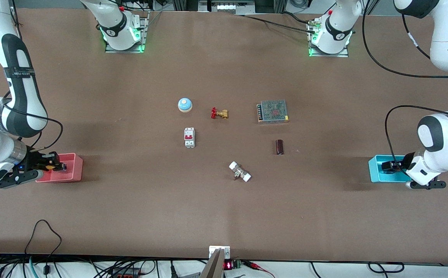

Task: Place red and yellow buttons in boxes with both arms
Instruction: 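Carry the yellow button to the pink box while the left gripper carries red to cyan, then open the left gripper over the cyan box, releasing the red button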

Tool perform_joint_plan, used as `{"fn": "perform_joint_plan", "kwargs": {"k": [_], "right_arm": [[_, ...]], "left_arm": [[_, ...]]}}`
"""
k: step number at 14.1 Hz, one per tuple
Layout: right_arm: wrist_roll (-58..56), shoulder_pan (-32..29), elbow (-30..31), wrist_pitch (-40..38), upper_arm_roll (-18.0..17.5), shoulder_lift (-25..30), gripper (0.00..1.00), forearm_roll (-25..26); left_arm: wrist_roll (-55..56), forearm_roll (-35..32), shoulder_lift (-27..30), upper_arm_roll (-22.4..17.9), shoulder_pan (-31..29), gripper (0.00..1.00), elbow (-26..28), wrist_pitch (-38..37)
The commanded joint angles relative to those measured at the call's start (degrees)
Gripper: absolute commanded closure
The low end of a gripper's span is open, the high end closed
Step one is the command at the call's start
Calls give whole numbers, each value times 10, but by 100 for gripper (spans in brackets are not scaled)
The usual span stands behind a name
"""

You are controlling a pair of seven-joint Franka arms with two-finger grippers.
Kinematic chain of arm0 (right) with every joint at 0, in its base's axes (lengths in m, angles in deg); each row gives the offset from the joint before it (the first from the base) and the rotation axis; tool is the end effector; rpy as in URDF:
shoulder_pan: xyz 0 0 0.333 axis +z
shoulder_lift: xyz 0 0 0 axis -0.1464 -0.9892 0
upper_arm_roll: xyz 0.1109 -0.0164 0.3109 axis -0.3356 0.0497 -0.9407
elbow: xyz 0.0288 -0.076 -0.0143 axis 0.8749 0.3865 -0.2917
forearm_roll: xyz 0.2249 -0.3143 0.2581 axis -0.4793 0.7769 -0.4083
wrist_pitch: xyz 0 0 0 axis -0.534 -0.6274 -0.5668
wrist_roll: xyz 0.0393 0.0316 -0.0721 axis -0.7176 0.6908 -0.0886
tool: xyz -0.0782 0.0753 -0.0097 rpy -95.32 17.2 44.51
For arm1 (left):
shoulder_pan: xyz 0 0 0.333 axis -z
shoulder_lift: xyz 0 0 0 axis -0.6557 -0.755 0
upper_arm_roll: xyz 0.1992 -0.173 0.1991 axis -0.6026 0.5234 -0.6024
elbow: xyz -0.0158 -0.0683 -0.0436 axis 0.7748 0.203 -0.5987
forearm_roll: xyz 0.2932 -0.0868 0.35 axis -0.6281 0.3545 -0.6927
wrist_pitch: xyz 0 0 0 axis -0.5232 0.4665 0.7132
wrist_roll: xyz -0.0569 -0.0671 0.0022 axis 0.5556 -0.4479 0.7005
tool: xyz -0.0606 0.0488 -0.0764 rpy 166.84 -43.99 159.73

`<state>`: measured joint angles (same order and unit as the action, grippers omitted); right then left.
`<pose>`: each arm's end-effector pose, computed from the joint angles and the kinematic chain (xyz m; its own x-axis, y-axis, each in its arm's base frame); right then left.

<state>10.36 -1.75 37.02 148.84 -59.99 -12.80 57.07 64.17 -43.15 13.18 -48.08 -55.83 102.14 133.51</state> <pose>0.7531 -0.1270 0.2730 0.9501 0.3110 0.0236 0.3109 -0.9504 0.0059 0.7311 0.1880 0.1825 0.9957 0.0597 -0.0712 0.0605 -0.9981 0.0100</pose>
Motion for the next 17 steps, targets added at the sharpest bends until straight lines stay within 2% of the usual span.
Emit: {"fn": "perform_joint_plan", "kwargs": {"k": [1, 4, 9, 12, 13, 17], "right_arm": [[-18, -3, -9, 4, 2, -16, 75, -19], [-18, -3, -4, 30, 3, -28, 72, -19], [-18, -3, 2, 41, 9, -36, 71, -18], [-19, -3, 6, 49, 12, -40, 69, -18], [-19, -3, 6, 50, 12, -40, 69, -18], [-19, -3, 9, 54, 13, -44, 66, -18]], "left_arm": [[-13, 10, 62, 5, -1, 0, -4, -56], [-10, 2, 128, 8, 10, 0, -25, -158], [25, -15, 191, 10, 52, 0, -81, -325], [34, -35, 236, 11, 79, 0, -132, -439], [34, -34, 243, 18, 90, 0, -140, -459], [61, -40, 247, 76, 95, 0, -143, -463]]}}
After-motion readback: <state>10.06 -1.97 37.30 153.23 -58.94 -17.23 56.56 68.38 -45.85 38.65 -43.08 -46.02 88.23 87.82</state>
